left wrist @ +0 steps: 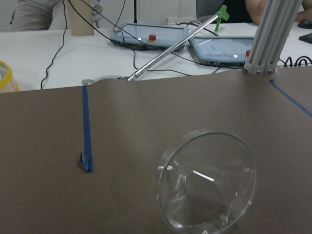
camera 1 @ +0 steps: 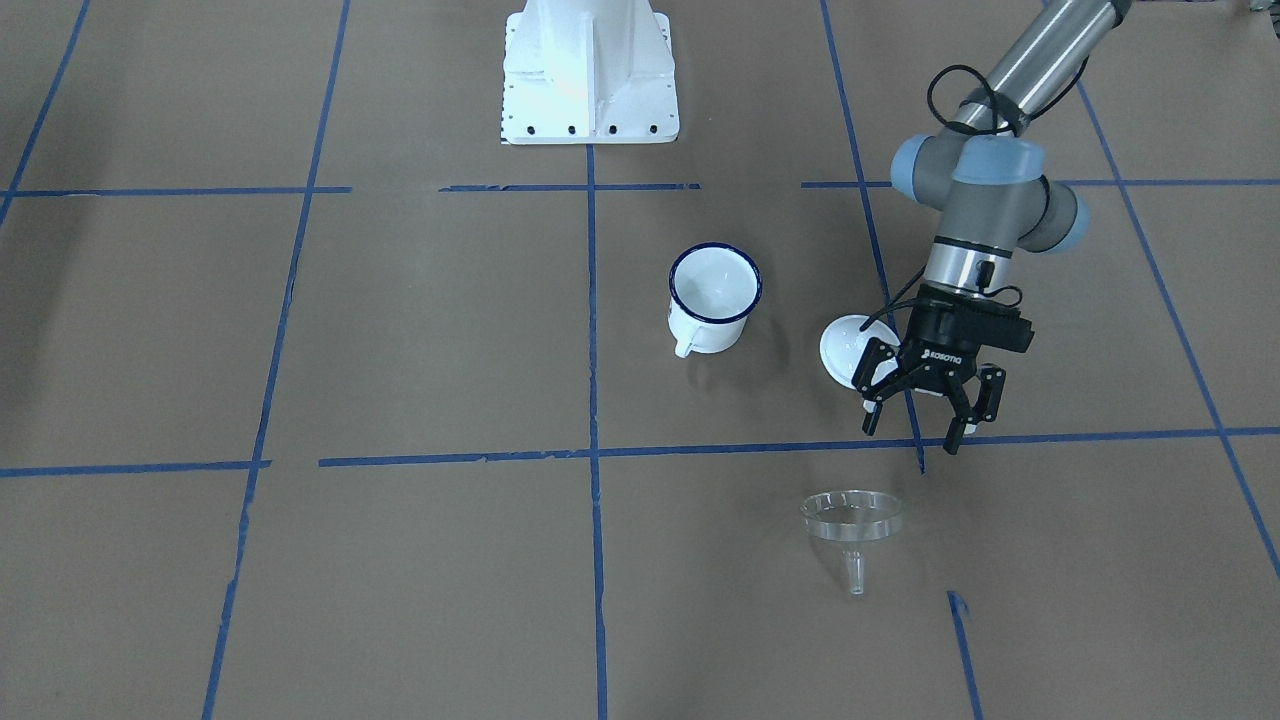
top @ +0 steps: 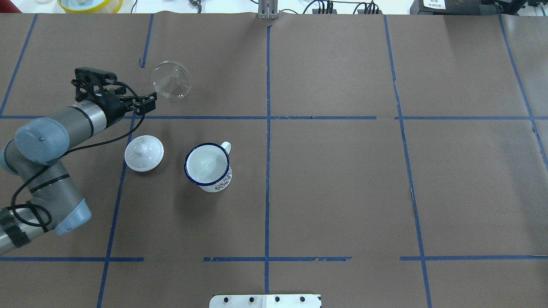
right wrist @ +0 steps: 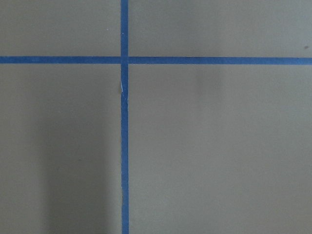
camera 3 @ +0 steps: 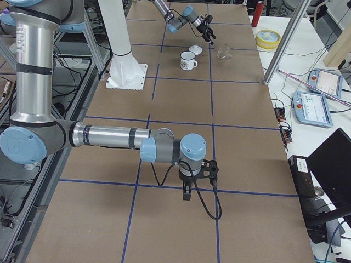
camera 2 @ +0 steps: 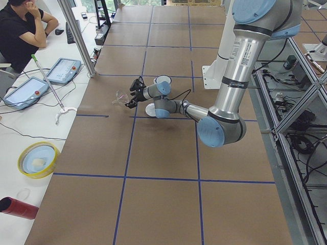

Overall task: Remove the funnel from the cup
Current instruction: 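Move the left gripper over the white round lid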

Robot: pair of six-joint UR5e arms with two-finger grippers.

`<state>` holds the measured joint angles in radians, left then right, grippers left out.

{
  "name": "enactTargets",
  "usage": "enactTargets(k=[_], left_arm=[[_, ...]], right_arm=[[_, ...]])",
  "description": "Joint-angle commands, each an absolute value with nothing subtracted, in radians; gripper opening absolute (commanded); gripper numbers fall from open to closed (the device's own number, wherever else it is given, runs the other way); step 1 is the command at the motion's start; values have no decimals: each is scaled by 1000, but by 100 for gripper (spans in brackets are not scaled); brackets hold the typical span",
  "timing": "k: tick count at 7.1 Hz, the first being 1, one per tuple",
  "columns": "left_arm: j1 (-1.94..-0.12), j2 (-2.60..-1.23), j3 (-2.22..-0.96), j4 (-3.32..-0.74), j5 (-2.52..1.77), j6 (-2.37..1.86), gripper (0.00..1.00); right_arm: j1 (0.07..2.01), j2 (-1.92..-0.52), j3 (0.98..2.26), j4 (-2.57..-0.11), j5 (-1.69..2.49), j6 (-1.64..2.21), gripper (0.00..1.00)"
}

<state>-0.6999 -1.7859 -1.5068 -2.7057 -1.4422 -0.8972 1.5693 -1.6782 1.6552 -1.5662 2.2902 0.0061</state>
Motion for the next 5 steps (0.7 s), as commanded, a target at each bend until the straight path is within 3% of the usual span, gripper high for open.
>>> enactTargets(k=[1, 3, 5], left_arm=[[-728, -1678, -1682, -2488, -1682, -899, 100], [-761, -1768, -1811, -2057, -1861, -900, 100], [-764, -1845, -1775, -1930, -1910, -907, 100]], right_arm=[[1569, -1678, 1657, -1566, 2290, 6, 100], [1569, -1678, 1655, -1566, 2290, 6, 100], [1569, -1678, 1655, -1566, 2290, 6, 100]])
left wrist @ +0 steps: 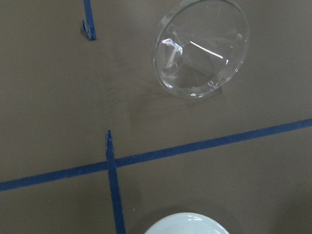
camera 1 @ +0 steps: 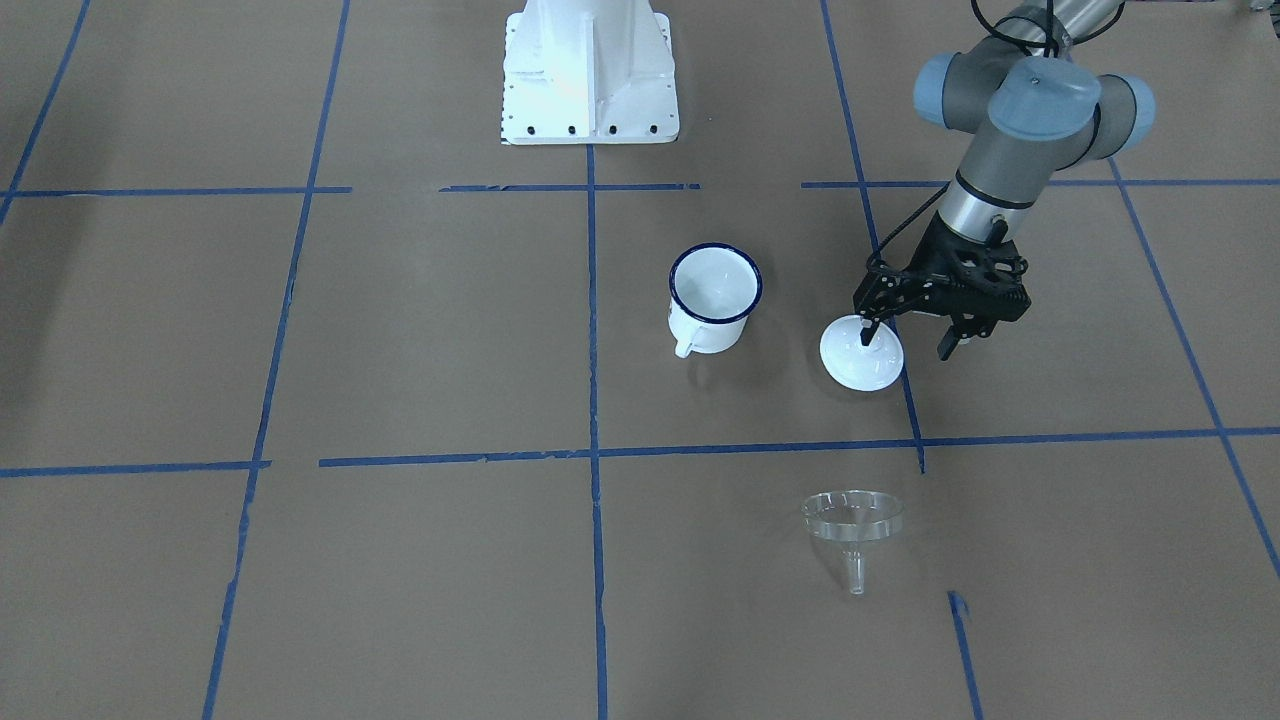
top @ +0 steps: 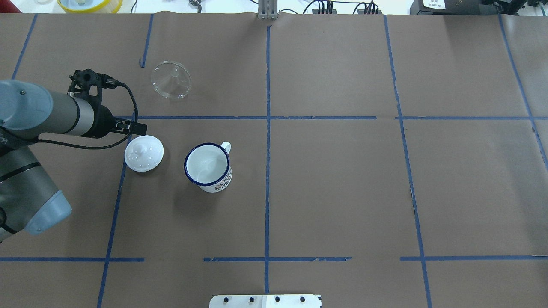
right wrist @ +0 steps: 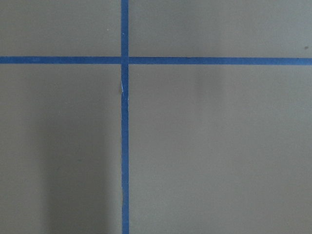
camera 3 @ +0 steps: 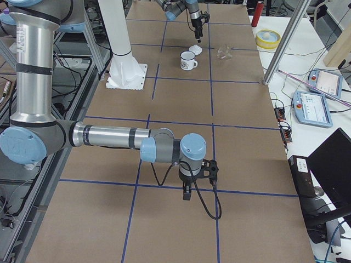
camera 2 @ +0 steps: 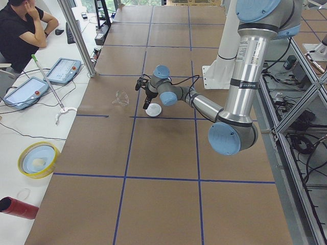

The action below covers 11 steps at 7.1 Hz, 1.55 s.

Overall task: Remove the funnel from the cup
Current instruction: 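Move the left gripper over the white round lid, then lower the left gripper and close it on the lid knob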

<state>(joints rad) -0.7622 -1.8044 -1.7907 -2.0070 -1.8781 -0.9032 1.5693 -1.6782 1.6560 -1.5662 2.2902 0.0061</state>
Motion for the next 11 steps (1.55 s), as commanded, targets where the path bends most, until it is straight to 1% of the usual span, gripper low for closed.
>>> enactTargets(k=[1, 2, 3, 4, 8, 11], left_arm=[[-761, -1867, -1700, -1942, -1908, -911, 100], [-759, -1888, -1662, -1940, -1910, -911, 100], [-758, -1888, -1648, -1942, -1917, -910, 95], [-759, -1888, -1652, -1937, -1966, -907, 85], [-761, -1875, -1667, -1928, -1980, -907, 86], [-761, -1875, -1669, -1927, -1999, -910, 77]], right_arm=[[1569, -1678, 1657, -1566, 2290, 6, 100], [1569, -1678, 1655, -1566, 2290, 6, 100], [1569, -1678, 1655, -1566, 2290, 6, 100], [1569, -1678, 1657, -1566, 2290, 6, 100], [1569, -1678, 1657, -1566, 2290, 6, 100], [1569, -1678, 1655, -1566, 2290, 6, 100]])
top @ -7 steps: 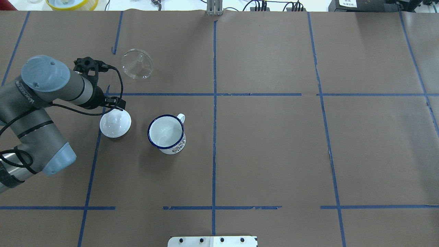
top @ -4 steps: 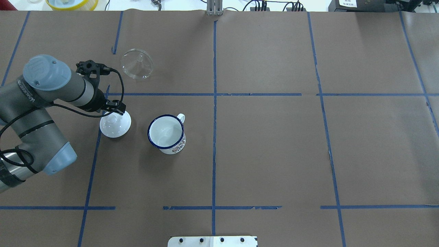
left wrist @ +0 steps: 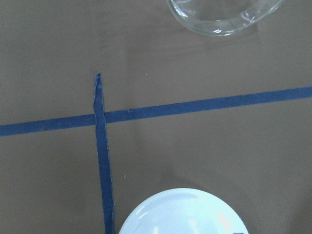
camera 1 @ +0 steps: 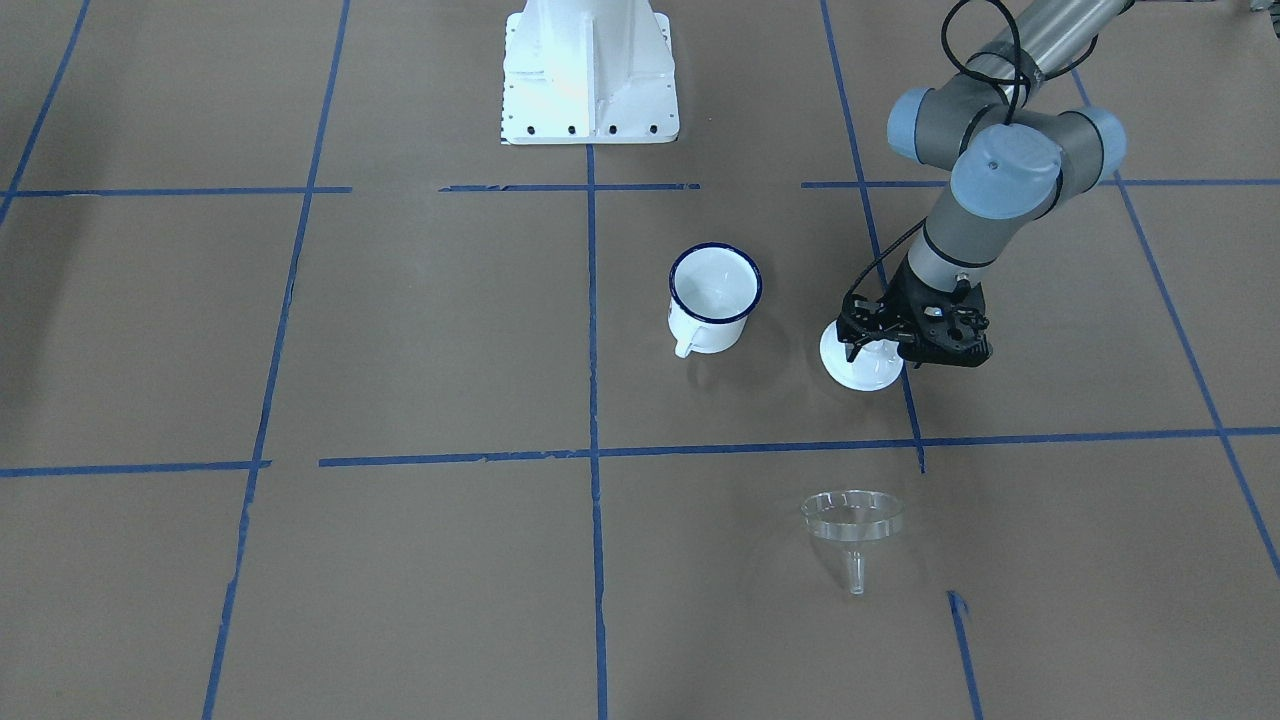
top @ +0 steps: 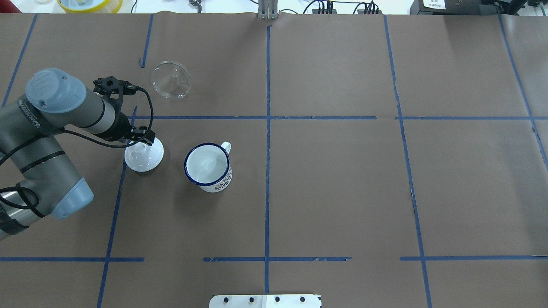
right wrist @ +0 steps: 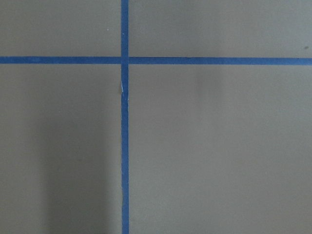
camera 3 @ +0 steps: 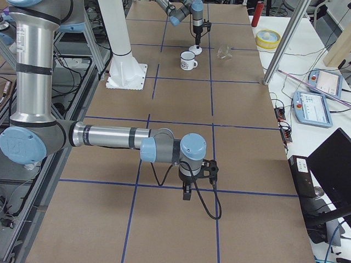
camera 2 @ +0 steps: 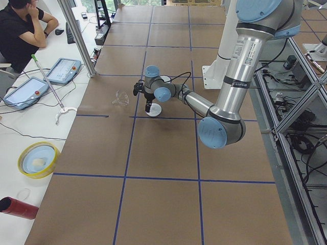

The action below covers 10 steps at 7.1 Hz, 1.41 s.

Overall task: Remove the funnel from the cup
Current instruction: 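Lower the left gripper and close it on the lid knob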

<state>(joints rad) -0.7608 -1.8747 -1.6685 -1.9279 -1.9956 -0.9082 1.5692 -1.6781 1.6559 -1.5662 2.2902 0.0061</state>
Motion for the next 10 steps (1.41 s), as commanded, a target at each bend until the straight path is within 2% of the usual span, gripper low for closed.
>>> enactTargets(k=[1, 8, 10], left_arm=[[-761, -1875, -1675, -1927, -2009, -911, 75], [-752, -1876, -1686, -1870, -2022, -911, 63], [-752, -1876, -1687, -1870, -2022, -911, 63]], right_arm=[[1569, -1678, 1657, -1566, 2290, 6, 100], [1569, -1678, 1655, -1566, 2290, 6, 100], [1569, -1678, 1657, -1566, 2290, 6, 100]])
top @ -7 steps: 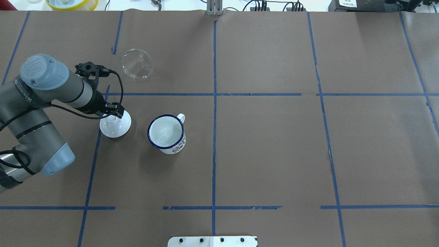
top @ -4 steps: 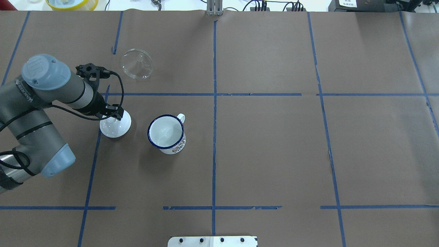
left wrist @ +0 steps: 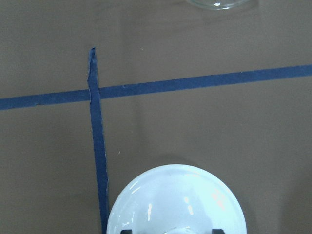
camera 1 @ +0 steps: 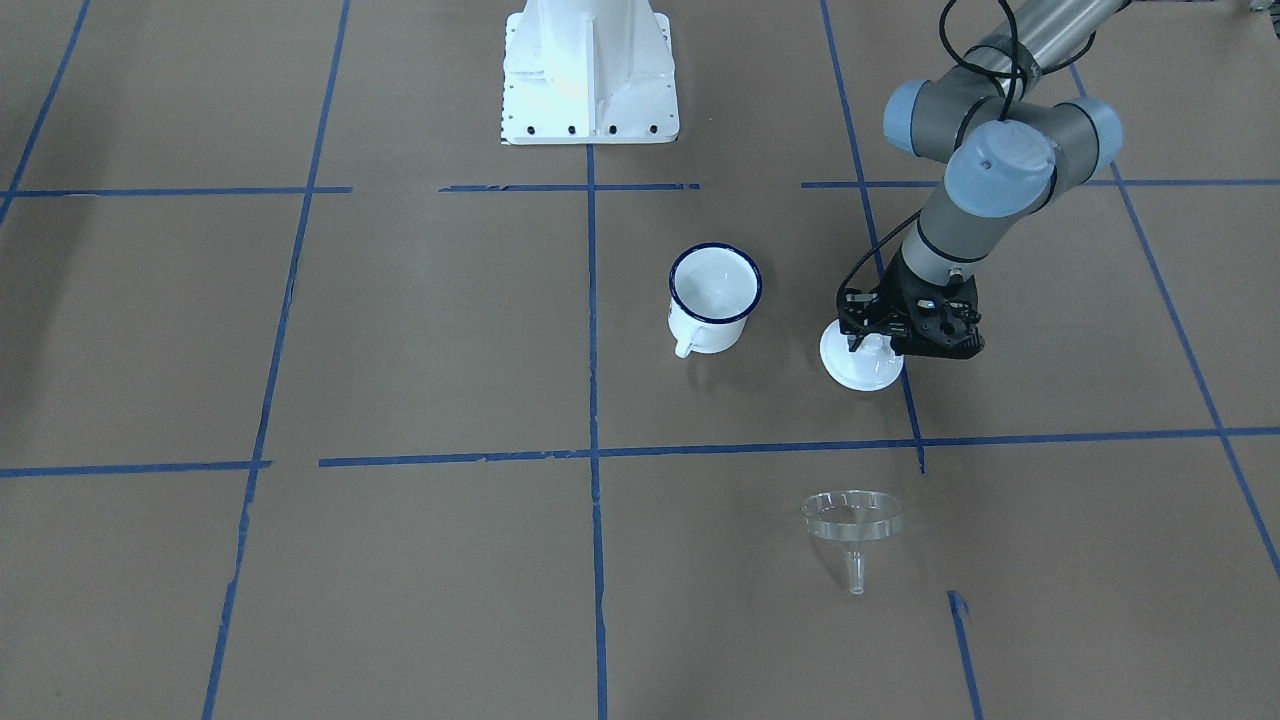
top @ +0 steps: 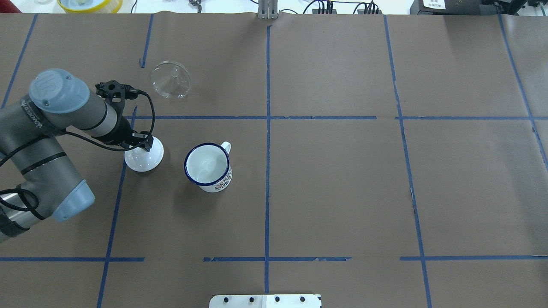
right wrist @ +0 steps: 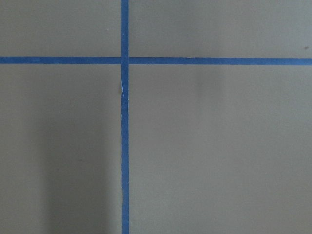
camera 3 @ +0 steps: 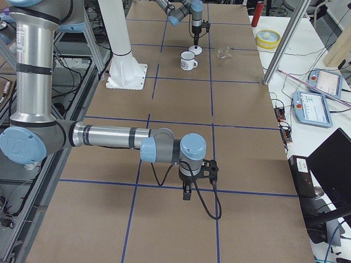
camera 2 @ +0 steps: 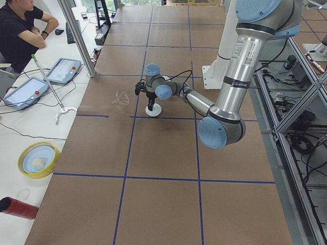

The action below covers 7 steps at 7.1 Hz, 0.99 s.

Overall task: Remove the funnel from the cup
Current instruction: 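Lower the left gripper and close it on the lid knob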

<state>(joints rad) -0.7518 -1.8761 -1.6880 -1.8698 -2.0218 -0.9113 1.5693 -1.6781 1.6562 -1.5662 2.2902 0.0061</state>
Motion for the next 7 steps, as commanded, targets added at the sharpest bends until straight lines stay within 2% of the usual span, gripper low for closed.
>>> enactTargets(k=[1, 4, 5, 6, 7], left_arm=[[-752, -1876, -1687, -1868, -2022, -911, 63], [-749, -1876, -1693, -1868, -2023, -911, 61], [-749, -1876, -1694, -1868, -2031, -913, 50], [-749, -1876, -1697, -1867, -2036, -913, 33], [-749, -1876, -1695, -1867, -2036, -913, 20]], right_arm=[[1569, -1678, 1657, -1566, 2290, 6, 100], [1569, -1678, 1657, -1566, 2290, 6, 100], [1569, -1677, 1655, -1566, 2290, 6, 100], [1569, -1678, 1655, -1566, 2290, 6, 100], [1569, -1678, 1655, -1566, 2290, 6, 100]])
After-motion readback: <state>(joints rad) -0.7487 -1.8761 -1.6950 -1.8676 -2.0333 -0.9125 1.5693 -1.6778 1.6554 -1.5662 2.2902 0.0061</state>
